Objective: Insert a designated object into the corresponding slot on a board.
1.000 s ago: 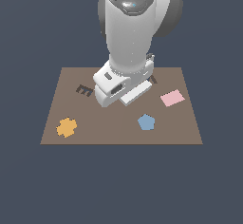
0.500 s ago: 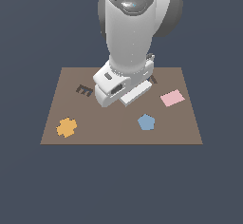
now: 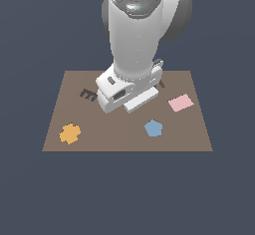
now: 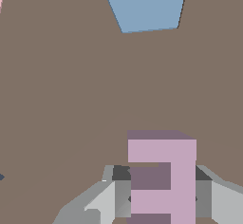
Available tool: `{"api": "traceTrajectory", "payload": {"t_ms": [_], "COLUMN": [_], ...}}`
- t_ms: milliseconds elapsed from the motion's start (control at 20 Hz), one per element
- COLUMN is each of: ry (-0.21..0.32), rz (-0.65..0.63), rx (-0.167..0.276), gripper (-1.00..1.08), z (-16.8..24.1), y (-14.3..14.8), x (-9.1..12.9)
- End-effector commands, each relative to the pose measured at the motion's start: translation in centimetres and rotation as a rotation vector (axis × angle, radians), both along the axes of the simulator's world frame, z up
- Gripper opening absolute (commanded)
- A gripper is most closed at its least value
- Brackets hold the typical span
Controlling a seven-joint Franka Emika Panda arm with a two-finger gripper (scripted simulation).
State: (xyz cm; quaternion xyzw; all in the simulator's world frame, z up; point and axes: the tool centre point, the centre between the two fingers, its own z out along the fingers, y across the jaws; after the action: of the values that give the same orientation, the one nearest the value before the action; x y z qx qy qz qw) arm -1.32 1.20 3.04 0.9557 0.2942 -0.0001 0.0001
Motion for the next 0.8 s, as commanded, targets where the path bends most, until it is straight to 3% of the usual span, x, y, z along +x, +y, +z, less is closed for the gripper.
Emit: {"api": "traceTrajectory", "payload": {"t_ms": [0,400,750], "ry": [0.0,-0.001,-0.001], "rz": [-0.043,-0.259,-0.541], "rx": [0.0,0.0,0.001], "gripper": [-1.0,-1.0,-1.0], "z": [0.0,0.1,0.3], "y": [-0.1,-1.0,-2.6], "x": [0.3,1.7,3.3]}}
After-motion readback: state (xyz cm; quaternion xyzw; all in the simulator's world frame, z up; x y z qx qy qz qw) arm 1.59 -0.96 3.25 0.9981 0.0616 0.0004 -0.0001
